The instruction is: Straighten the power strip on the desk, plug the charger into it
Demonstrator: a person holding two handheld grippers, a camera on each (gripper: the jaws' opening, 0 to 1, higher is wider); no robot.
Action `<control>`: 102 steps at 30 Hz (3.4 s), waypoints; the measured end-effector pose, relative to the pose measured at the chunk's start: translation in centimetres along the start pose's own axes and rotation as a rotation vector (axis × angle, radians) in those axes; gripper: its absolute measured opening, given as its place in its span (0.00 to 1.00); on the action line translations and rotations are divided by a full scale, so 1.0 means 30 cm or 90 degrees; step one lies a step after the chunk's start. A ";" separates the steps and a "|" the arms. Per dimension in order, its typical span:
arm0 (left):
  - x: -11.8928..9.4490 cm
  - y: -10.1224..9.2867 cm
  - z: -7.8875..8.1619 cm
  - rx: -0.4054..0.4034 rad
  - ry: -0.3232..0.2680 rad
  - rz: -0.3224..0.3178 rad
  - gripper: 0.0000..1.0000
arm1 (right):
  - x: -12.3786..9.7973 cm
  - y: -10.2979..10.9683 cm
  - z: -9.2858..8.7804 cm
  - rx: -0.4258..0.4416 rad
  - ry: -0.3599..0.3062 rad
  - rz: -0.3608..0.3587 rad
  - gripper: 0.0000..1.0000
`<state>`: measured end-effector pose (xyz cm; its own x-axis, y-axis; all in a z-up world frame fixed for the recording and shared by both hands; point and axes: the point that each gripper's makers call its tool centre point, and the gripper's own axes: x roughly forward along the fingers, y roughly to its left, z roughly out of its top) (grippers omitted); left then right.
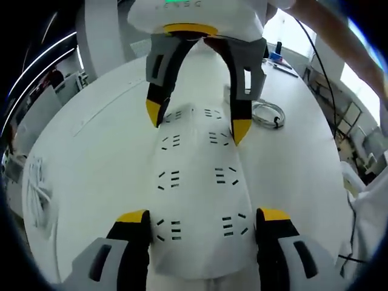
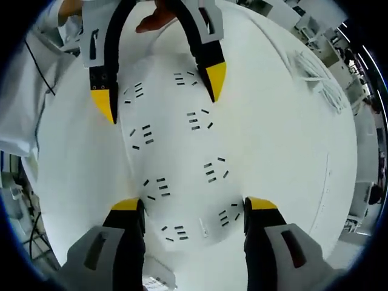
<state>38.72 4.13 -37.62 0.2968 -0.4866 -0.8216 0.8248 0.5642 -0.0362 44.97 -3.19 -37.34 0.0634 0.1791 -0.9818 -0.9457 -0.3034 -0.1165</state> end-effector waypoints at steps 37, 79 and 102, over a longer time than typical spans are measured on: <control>0.002 -0.013 -0.004 0.050 0.018 -0.032 0.71 | 0.008 0.082 0.004 -0.125 0.060 0.051 0.63; -0.004 -0.017 -0.011 0.204 0.150 -0.098 0.69 | -0.007 0.136 -0.015 0.024 0.016 0.034 0.63; -0.001 -0.024 -0.007 0.235 0.165 -0.111 0.69 | -0.009 0.155 -0.009 0.058 0.006 0.027 0.63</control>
<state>38.02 3.87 -37.69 0.0488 -0.3444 -0.9376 0.9813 0.1916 -0.0193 40.65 -4.91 -37.64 0.0254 0.1586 -0.9870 -0.9725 -0.2247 -0.0612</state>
